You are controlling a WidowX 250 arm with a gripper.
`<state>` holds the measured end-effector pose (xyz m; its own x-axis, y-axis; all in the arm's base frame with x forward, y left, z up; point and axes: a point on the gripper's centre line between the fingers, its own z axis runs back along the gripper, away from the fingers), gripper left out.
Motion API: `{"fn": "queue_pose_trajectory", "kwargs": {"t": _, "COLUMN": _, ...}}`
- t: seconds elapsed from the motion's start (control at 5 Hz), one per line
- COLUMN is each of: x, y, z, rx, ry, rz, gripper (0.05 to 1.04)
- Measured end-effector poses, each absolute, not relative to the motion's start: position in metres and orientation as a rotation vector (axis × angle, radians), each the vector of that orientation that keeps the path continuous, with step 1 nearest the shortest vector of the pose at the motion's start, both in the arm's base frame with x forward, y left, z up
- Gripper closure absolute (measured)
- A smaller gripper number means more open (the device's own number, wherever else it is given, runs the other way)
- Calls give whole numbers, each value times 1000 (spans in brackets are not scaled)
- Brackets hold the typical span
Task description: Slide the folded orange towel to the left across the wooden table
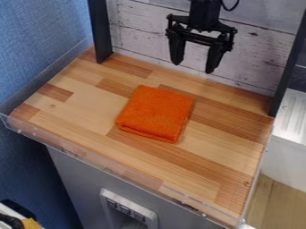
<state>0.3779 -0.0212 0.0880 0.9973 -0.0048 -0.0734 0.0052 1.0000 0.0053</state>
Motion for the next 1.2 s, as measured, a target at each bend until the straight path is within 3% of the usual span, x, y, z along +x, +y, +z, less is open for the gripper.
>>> {"fn": "queue_pose_trajectory", "kwargs": {"t": 0.4, "x": 357, "y": -20, "z": 73, "rx": 9, "ry": 101, "rz": 66, "gripper": 85}}
{"fn": "queue_pose_trajectory", "kwargs": {"t": 1.0, "x": 313, "y": -1, "z": 76, "rx": -12, "ry": -25, "rz": 195, "gripper": 87}}
{"fn": "queue_pose_trajectory", "kwargs": {"t": 1.2, "x": 305, "y": 8, "z": 75, "rx": -18, "ry": -43, "rz": 231, "gripper": 131}}
